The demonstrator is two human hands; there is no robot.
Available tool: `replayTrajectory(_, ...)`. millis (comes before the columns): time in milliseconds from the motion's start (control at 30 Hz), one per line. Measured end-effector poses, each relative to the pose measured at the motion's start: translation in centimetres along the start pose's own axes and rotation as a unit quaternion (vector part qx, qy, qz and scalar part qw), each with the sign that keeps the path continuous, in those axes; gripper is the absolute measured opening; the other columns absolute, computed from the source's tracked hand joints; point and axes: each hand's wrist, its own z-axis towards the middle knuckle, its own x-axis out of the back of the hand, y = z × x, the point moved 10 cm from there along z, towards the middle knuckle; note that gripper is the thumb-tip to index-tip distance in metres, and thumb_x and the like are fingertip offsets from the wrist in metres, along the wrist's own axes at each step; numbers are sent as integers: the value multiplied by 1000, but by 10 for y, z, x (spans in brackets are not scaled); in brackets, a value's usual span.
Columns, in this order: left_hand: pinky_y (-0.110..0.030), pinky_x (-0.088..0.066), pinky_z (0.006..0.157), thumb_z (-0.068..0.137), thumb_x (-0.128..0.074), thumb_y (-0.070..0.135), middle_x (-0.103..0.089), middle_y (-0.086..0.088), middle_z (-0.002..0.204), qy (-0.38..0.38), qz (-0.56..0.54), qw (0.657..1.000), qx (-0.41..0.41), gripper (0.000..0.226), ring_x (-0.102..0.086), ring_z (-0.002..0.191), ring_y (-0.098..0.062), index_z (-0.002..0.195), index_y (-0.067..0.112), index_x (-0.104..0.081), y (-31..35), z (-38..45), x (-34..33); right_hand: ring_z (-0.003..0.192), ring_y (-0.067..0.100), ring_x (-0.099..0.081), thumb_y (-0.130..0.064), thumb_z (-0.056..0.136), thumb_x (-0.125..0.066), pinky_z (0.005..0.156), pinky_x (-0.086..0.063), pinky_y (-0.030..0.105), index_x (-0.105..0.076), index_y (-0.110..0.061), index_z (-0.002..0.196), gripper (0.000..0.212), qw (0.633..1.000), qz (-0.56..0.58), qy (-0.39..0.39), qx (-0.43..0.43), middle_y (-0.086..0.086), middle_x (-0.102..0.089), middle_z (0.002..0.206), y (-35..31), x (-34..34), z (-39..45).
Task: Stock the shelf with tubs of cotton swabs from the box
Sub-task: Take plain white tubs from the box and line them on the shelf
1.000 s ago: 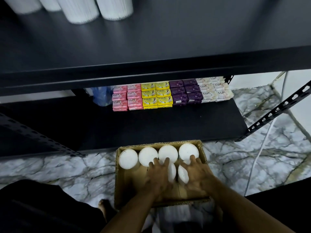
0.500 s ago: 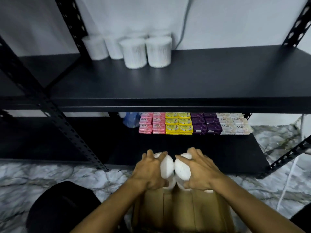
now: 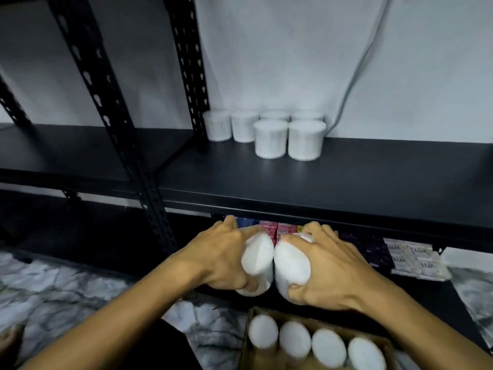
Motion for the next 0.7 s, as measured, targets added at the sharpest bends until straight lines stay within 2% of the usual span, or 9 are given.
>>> replayTrajectory(200,-34,-48,91,57,-69,61,-34,9,110,34,2,999,9,103,-45,108,-16,145,54,-15,-16,-12,69,106,11,-34,-63,60,-55,79,-37,28,-30,-49,129,75,999,-22,34,27,-11,-30,110,-31,64,19)
replayTrajectory(300,-34,-50,89,56,-67,62,-35,10,107,51,4,999,18,102,-47,107,-17,143,56,-15,-26,-9,101,106,12,-37,-63,60,-56,77,-35,28,-35,-50,126,70,998,-28,53,33,-11,-34,111,-38,93,35)
replayTrajectory(400,-29,-46,82,59,-68,60,-37,8,106,72,1,997,32,99,-46,104,-16,144,56,-18,-39,0,130,112,16,-40,-65,61,-56,81,-38,32,-35,-50,130,75,997,-38,64,31,-7,-39,116,-41,117,59)
replayTrajectory(533,-31,-43,82,61,-71,57,-39,2,114,72,-5,995,63,96,-42,102,-17,145,52,-24,-61,23,148,111,21,-43,-65,58,-58,81,-45,38,-43,-50,127,72,998,-29,50,29,-1,-42,110,-41,122,98)
replayTrajectory(633,-35,-45,93,61,-72,53,-40,-4,133,61,-20,994,93,97,-43,118,-21,147,45,-27,-78,41,146,108,23,-45,-62,58,-59,80,-48,39,-47,-50,122,66,999,-23,29,19,0,-43,110,-39,116,125)
replayTrajectory(700,-35,-46,94,61,-73,52,-40,-4,137,57,-25,993,104,98,-44,122,-21,148,42,-29,-87,50,142,104,23,-48,-60,59,-61,80,-49,38,-49,-51,119,62,1000,-15,18,14,-1,-43,109,-37,110,139)
